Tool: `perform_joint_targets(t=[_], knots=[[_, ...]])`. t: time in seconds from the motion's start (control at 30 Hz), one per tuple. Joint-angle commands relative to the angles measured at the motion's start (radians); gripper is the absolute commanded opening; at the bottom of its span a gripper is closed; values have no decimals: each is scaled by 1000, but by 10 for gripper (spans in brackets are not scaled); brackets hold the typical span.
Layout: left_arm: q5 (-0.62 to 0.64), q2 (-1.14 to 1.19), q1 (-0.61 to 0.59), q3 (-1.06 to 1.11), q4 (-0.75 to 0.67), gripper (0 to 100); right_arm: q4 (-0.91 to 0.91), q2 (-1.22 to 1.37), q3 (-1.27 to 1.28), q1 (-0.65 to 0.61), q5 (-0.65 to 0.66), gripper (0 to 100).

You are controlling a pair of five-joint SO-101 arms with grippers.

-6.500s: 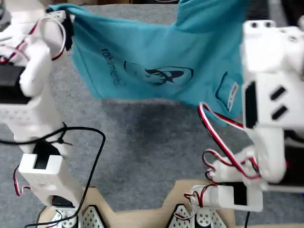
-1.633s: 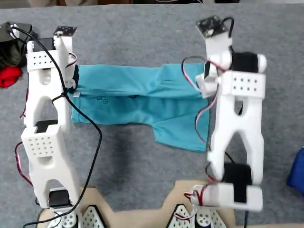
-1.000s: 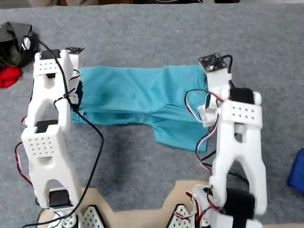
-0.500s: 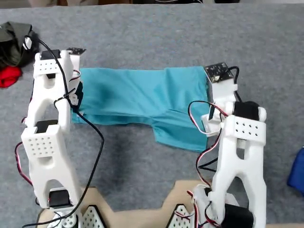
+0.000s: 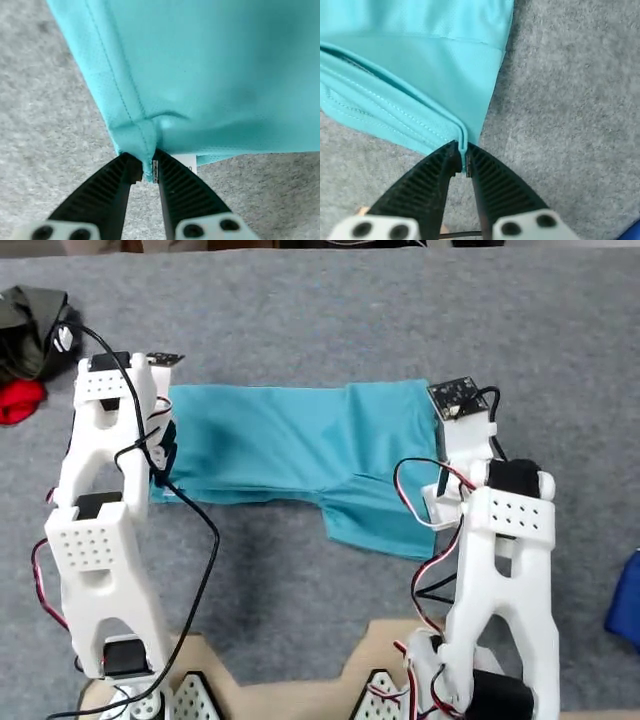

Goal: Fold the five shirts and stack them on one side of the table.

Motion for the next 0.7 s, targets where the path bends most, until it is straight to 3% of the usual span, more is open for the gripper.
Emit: perform_joint_targets(t=[0.0, 0.13, 0.3, 0.53, 0.67], knots=[[-6, -7, -5, -8, -6, 18, -14, -41, 16, 16, 25, 5], [-6, -8, -2, -11, -6, 18, -14, -41, 38, 19, 25, 23], [-6, -16, -2, -11, 0, 18, -3, -41, 41, 15, 28, 164], [-6, -18, -3, -11, 31, 18, 57, -47, -21, 7, 28, 167], [-6, -16, 0, -11, 48, 18, 92, -67, -107, -113, 18, 167]])
